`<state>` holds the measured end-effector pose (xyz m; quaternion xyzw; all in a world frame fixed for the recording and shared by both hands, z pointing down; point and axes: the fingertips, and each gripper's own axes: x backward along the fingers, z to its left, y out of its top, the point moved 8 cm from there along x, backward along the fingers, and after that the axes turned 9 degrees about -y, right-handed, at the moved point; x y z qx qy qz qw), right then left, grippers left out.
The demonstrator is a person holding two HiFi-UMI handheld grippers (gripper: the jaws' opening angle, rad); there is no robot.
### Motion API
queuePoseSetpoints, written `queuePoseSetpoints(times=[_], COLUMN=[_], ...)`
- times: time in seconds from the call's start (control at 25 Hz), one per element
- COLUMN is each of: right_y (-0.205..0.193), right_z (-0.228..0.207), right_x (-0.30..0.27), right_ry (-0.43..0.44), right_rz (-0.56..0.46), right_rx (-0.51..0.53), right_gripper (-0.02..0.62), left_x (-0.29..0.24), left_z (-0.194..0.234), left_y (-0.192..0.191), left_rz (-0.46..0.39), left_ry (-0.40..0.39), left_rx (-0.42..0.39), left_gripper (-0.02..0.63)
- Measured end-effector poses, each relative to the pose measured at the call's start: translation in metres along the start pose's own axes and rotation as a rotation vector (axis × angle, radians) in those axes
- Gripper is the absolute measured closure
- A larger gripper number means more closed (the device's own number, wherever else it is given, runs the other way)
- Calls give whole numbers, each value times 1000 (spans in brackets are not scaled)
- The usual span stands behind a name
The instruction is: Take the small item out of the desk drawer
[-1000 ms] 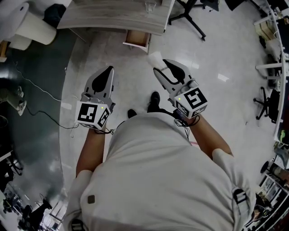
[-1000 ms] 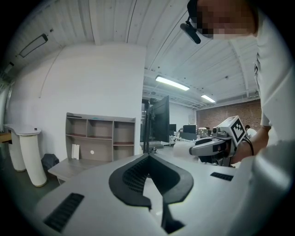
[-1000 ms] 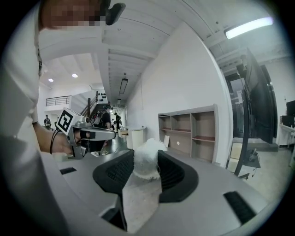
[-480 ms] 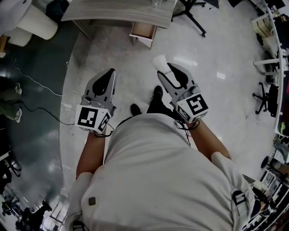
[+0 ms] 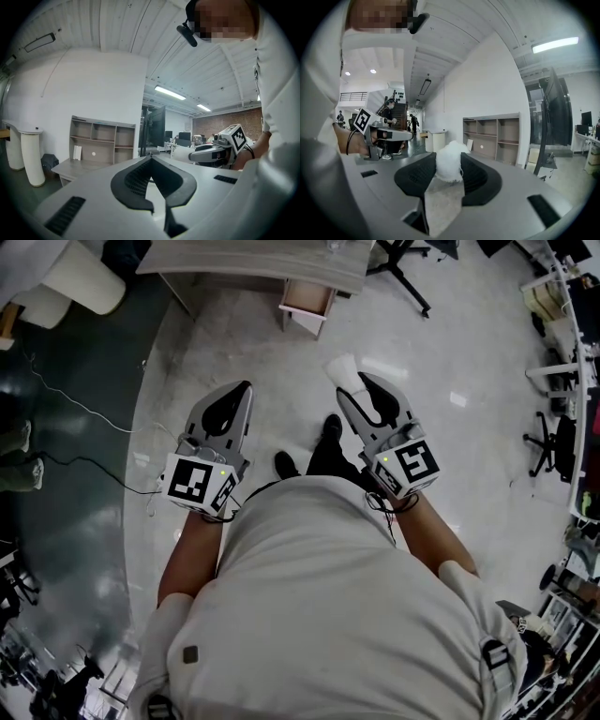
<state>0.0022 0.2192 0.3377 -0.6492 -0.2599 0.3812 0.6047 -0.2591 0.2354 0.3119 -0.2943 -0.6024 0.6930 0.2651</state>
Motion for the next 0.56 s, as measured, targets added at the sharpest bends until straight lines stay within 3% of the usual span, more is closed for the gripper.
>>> queuePoseSetpoints(times=[0.56], right_y=[3], right_z=[17], right_x=[-8], right_ry=[5], right_rz=[2], right_rx=[-2], right_gripper=[426], left_x=[10], left_z=[9], left_y=[-2], left_rz=[-16], left_ry=[-16], left_rx=[10], left_gripper=[594])
